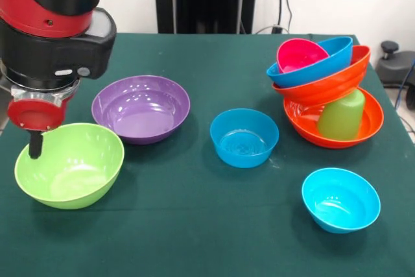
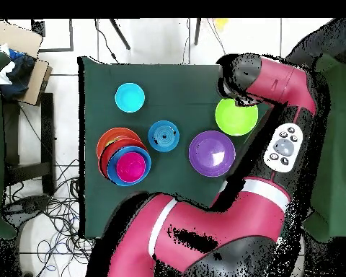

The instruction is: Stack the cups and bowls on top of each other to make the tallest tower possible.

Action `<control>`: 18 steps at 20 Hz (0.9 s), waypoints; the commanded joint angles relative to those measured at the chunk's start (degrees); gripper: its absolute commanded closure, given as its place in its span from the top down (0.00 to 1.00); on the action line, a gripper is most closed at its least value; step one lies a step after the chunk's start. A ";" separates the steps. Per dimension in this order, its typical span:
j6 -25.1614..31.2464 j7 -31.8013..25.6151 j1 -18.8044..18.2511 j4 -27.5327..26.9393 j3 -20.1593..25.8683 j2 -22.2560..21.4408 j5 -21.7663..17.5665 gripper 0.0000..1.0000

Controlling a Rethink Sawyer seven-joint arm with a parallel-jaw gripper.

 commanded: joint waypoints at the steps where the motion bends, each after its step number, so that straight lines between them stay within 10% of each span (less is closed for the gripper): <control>1: -6.93 -30.85 -4.51 10.34 14.05 -8.11 -4.68 1.00; 18: -13.51 -35.48 -10.03 25.89 16.34 -17.68 -7.37 1.00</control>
